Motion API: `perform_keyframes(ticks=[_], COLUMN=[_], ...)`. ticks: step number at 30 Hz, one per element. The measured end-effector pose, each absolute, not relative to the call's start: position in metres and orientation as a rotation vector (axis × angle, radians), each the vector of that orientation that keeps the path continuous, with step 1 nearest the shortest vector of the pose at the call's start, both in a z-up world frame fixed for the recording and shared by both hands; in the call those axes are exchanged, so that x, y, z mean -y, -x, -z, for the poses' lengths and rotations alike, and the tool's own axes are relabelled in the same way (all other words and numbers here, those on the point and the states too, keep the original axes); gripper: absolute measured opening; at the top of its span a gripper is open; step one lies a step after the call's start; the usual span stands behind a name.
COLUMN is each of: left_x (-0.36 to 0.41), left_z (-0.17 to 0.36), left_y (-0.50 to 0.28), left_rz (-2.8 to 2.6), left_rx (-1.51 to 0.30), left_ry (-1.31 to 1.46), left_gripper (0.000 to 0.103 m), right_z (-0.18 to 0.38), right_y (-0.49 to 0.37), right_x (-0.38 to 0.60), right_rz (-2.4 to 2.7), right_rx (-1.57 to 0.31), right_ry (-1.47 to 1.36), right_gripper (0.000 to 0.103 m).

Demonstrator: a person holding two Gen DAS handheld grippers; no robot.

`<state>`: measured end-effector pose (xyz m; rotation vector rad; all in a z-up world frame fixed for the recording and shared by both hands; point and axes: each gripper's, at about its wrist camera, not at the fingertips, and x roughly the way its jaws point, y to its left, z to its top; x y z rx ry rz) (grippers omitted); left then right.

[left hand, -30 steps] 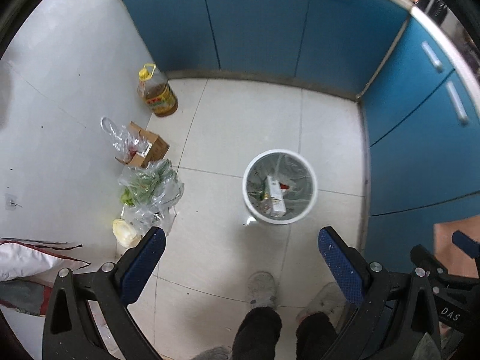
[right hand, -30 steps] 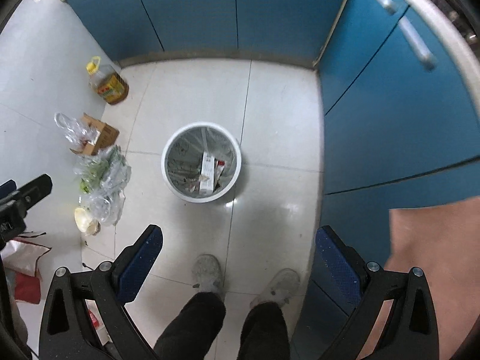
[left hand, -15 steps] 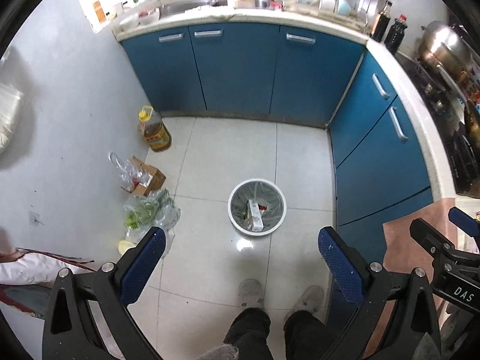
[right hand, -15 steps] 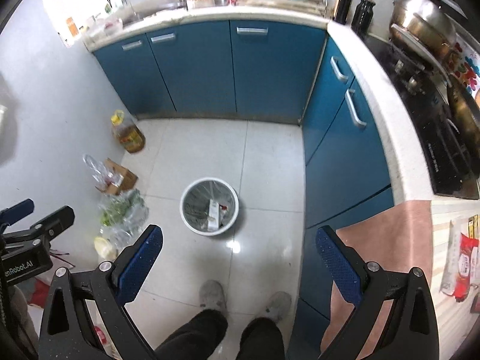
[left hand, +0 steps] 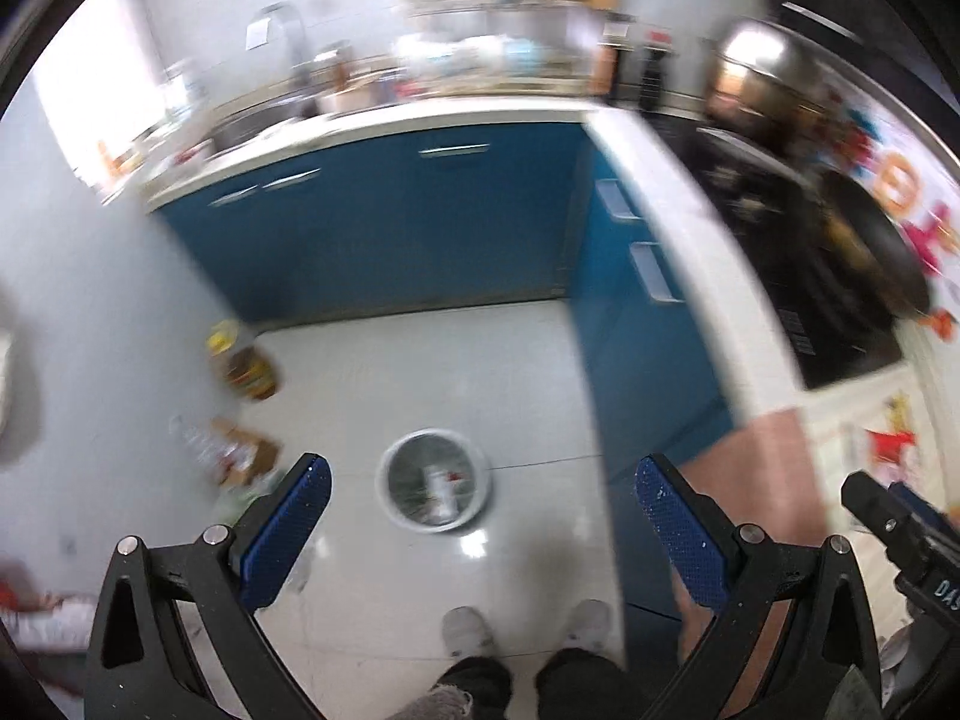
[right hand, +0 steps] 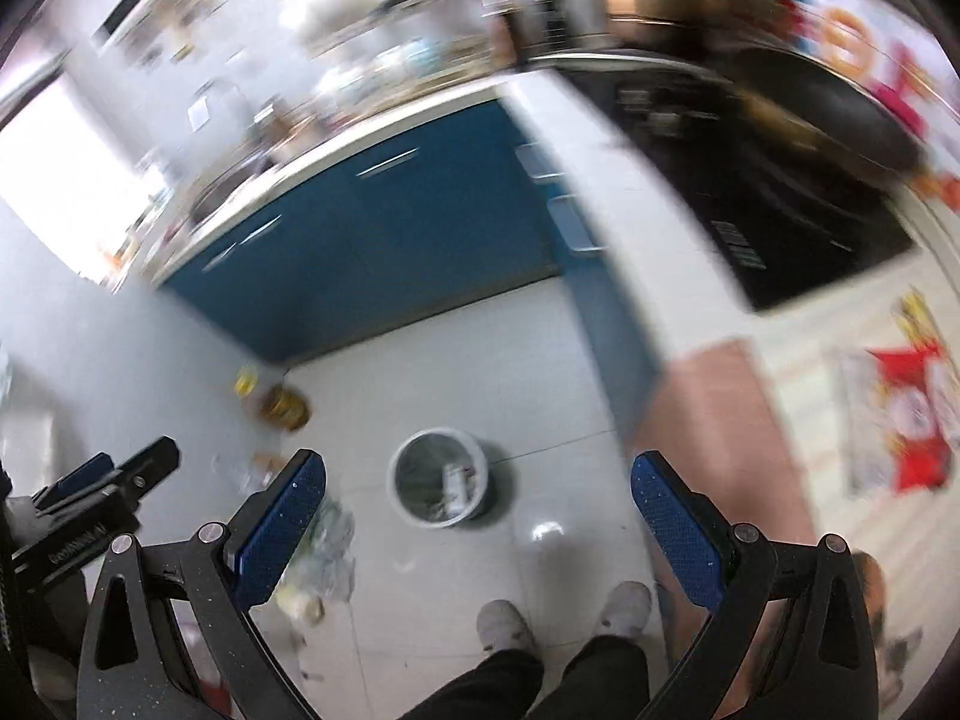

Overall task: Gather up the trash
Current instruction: 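Move both tools back toward the counter by the stove, then grasp the red-and-white sugar bag with the left tool while the right tool approaches the yellow spice box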

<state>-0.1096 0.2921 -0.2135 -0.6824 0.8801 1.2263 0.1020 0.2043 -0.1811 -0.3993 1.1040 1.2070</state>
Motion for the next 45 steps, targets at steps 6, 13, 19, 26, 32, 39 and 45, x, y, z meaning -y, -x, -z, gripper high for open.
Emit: perform_keyframes(ticks=[6, 13, 19, 26, 32, 39, 45], left_x=[-0.282, -0.254, -0.238, -0.233, -0.232, -0.238, -0.236], left_z=[0.221, 0.293, 0.358, 0.388, 0.388, 0.383, 0.36], left_y=[-0.044, -0.204, -0.278, -0.305, -0.303, -0.287, -0.282], left_rz=[-0.954, -0.68, -0.561, -0.549, -0.574, -0.596, -0.643], left_rx=[-0.97, -1.194, -1.332, -1.384, -1.392, -1.38, -1.332], left_ry=[0.637, 0.643, 0.713, 0.77, 0.783, 0.813, 0.755], left_gripper=[0.103, 0.103, 0.103, 0.082, 0.082, 0.034, 0.009], right_z=[0.193, 0.225, 0.26, 0.319, 0.352, 0.361, 0.339], right_y=[-0.25, -0.405, -0.483, -0.515, -0.498, -0.463, -0.469], right_x=[-0.122, -0.053, -0.027, -0.025, -0.059, -0.092, -0.068], right_rz=[-0.873, -0.59, -0.557, -0.62, -0.777, -0.873, -0.804], right_rx=[-1.159, -1.212, -1.268, -1.415, -1.511, -1.522, -1.477], right_ry=[0.256, 0.218, 0.182, 0.162, 0.157, 0.178, 0.161], right_gripper=[0.103, 0.103, 0.078, 0.054, 0.018, 0.014, 0.052])
